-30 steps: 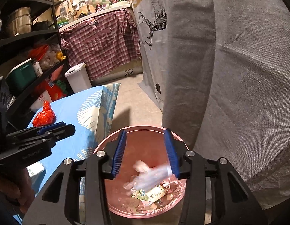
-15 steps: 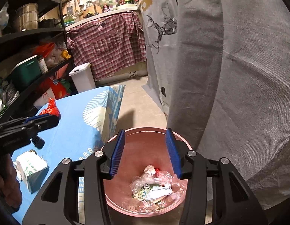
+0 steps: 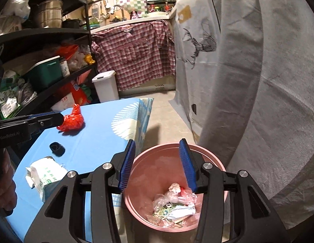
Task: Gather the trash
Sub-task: 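Move both tools back over the table toward the paper bag and jar lid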
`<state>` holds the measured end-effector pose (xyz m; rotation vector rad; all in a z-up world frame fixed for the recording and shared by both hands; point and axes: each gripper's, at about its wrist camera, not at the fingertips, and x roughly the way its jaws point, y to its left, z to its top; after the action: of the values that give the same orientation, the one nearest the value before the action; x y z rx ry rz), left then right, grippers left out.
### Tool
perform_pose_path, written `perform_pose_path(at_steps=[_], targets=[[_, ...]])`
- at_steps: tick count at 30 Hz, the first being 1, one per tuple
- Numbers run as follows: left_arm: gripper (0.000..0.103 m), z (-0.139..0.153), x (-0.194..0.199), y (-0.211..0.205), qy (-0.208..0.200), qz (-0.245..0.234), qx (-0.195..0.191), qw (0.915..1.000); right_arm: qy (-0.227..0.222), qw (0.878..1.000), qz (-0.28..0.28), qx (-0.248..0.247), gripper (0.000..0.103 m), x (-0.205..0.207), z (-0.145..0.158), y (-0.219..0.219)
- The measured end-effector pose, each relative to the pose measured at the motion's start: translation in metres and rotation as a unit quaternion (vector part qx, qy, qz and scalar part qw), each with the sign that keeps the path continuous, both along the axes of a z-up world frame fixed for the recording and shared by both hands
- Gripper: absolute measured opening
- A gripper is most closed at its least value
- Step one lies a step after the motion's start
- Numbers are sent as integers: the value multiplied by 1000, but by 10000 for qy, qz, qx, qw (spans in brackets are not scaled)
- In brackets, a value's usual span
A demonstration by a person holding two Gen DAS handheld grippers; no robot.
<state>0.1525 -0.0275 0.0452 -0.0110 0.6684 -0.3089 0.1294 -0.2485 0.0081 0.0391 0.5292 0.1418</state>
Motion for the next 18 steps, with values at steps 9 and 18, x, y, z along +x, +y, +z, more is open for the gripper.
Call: perform_pose_path(at_steps=[9,18], targets=[[33,14,-17,34,-104,200,10,9997,-217,9987,369,293,39,-13,14,19],[32,31,-33,109,-225,592,109,9979,-313,9934,968,521,38,-26,23,55]])
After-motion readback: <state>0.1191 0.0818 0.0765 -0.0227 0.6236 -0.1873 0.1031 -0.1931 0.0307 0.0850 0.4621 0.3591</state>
